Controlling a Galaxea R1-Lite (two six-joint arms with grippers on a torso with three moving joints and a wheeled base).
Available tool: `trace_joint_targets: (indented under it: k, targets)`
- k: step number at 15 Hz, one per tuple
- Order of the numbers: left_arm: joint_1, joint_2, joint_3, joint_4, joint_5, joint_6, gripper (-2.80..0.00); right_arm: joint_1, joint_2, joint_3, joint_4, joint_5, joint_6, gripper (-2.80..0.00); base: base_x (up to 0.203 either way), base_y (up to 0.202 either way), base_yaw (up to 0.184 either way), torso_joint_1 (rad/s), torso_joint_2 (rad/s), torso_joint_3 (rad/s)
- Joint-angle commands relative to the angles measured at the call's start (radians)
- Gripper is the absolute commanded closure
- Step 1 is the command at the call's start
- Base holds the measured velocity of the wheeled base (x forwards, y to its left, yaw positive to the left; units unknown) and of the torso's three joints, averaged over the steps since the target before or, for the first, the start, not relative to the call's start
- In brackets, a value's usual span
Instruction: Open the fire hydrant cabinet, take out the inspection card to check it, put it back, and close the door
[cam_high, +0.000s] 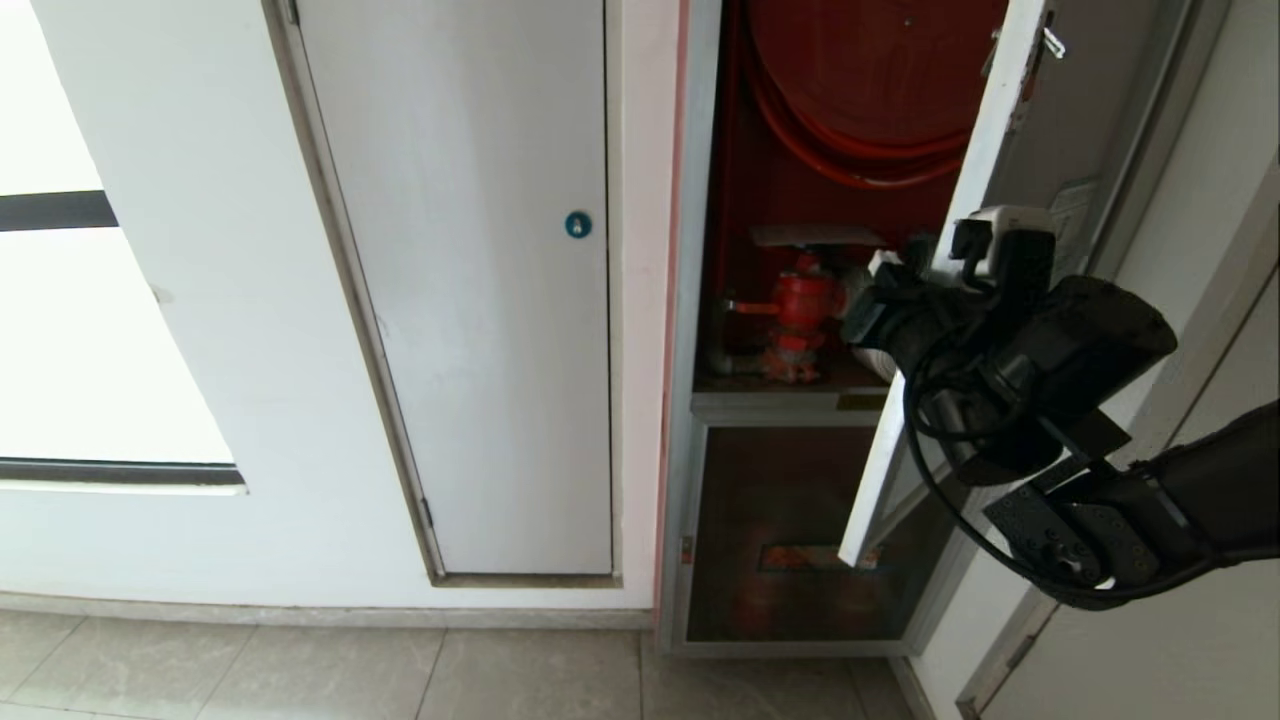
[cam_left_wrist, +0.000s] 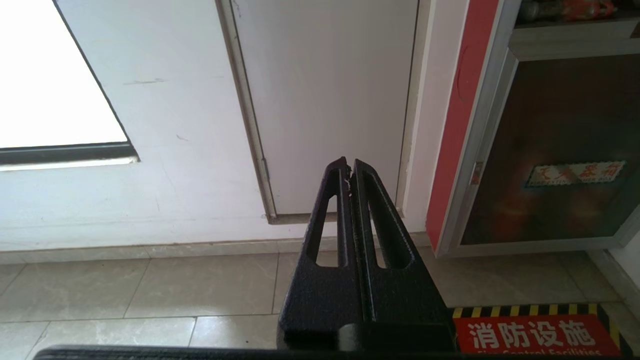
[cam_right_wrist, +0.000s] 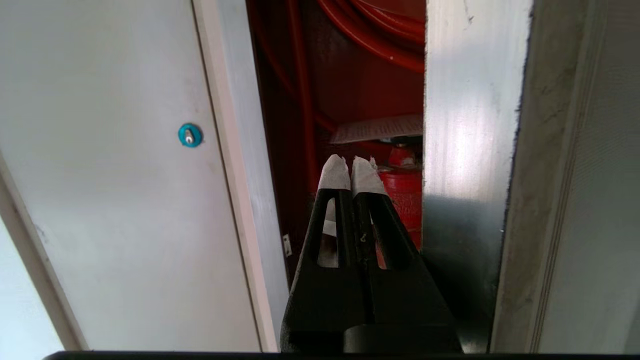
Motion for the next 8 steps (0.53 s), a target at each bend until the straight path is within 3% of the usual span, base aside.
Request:
trace_joint_targets:
  k: [1, 8]
  targets:
    - [0.000, 0.001, 0.014, -0.001, 0.000, 0.000, 0.00, 0.000, -0.065, 0.048, -0.011, -0.014, -0.001, 0.00, 0.000, 0.000, 0.000, 0.000, 0.00, 0.000]
    - [0.000, 0.001, 0.014, -0.001, 0.000, 0.000, 0.00, -0.007, -0.169, 0.152, -0.026, -0.035, 0.003, 0.00, 0.000, 0.000, 0.000, 0.000, 0.00, 0.000]
